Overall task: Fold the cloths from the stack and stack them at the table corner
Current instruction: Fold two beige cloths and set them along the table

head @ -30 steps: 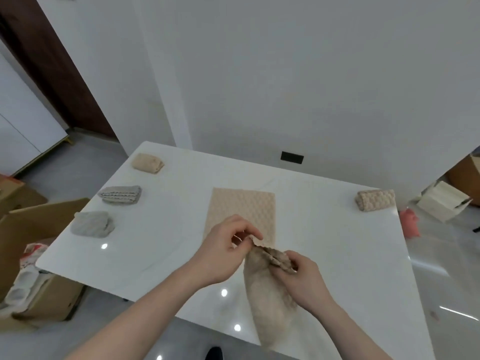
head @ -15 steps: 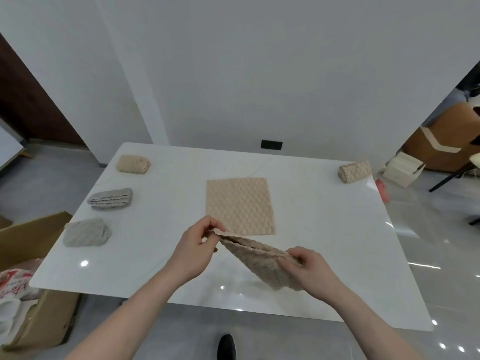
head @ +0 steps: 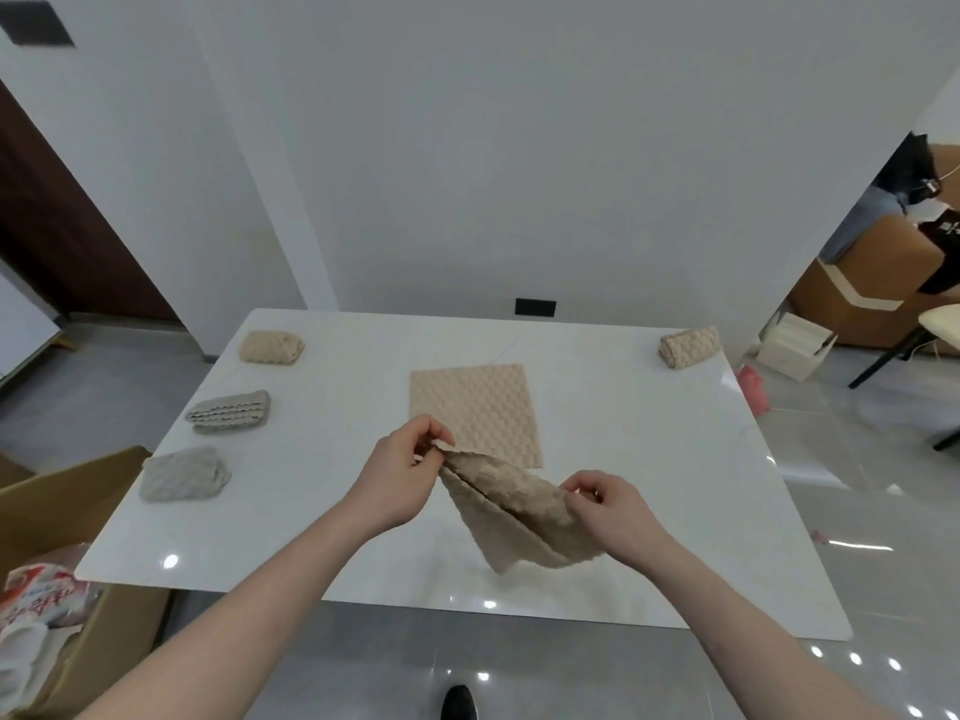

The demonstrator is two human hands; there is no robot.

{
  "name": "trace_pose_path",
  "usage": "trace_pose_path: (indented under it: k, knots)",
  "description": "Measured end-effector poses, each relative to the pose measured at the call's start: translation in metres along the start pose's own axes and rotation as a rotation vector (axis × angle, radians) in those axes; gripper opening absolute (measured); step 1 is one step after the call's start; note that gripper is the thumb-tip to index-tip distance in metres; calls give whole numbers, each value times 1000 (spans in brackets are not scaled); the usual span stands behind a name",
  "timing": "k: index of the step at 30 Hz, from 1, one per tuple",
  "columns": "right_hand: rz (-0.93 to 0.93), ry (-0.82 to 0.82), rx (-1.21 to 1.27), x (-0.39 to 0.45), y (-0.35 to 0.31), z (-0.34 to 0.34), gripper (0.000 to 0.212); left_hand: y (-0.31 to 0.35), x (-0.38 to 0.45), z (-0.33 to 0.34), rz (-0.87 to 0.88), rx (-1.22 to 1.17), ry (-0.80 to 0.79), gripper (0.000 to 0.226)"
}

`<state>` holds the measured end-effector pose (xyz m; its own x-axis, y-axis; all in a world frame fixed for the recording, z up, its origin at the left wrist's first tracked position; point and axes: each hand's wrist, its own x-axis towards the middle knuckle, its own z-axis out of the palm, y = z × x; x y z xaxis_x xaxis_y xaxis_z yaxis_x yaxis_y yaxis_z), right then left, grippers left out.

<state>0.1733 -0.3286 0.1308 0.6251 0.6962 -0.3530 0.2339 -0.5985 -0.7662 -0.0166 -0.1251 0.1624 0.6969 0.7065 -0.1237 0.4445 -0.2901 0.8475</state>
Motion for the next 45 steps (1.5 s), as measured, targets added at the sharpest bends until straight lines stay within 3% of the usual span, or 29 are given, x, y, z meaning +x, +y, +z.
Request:
trace_pose_path:
  k: [7,12,17,25,31,35,39,45]
  knots:
    - [-357,158,-232,17,-18,-39,15,27,7,-11,149,197,76,35]
    - [-532,323,-317,25,-36,-56,11,32,12,-16,176,176,210,39]
    - [-493,284,-334,15,-9,-41,14,9,5,-2,177,49,248,35]
    - [-263,115,-271,46,114,37,28,-125,12,63,106,188,-25,36]
    - [-210,119,-247,105,205,108,23,-240,44,127,155,269,-197,22]
    - [-251,250,-217,112,227,129,22,-278,47,152,337,338,-131,17]
    - [-321,273,-173,109,233,132,5,-292,48,156,380,271,-67,18]
    - [-362,248,-215,106,241,136,32,-299,47,163,463,291,1,12]
